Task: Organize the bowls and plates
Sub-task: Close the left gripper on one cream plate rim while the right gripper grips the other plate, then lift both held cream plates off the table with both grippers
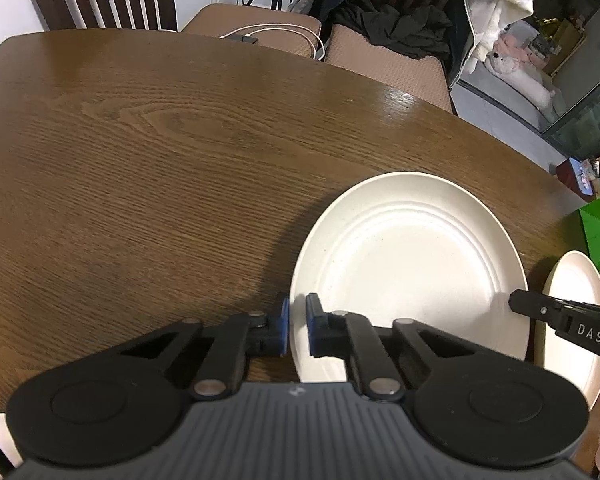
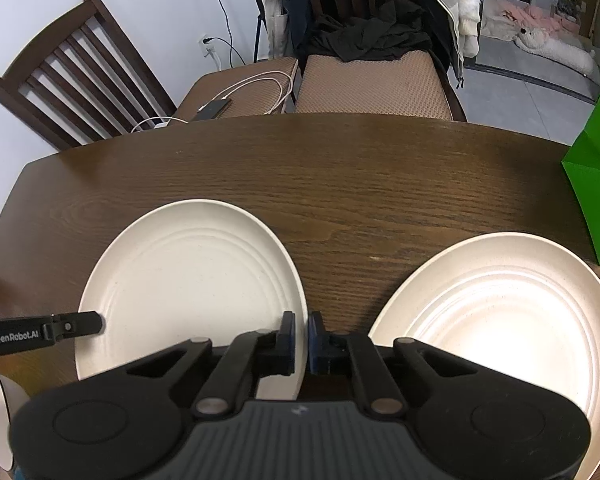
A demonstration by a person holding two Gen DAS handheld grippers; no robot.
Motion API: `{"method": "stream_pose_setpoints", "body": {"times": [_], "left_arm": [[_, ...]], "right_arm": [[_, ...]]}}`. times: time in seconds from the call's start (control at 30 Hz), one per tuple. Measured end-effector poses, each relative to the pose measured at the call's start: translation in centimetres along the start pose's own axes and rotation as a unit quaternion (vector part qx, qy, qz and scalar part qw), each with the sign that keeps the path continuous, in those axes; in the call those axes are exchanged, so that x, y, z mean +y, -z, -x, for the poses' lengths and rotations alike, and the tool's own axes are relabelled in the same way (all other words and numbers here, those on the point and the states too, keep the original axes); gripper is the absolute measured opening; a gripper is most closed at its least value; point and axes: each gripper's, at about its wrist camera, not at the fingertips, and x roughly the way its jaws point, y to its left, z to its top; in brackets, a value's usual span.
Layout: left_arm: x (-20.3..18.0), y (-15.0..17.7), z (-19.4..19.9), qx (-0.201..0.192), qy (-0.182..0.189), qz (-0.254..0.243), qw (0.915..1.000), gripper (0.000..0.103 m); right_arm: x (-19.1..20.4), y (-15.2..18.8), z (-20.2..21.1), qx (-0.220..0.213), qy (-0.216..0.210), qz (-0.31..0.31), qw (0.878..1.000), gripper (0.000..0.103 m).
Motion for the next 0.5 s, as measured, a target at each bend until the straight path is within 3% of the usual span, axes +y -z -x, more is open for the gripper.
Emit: {"method": "stream_pose_setpoints", "body": {"times": [0.5], "left_arm": [[-0.7, 0.27, 0.27, -0.007, -0.011, -0.017, 0.9998, 0.006]], "right_arm": [[0.13, 0.35, 0.12, -0.007, 0.008, 0.0, 1.0, 0.003]]}}
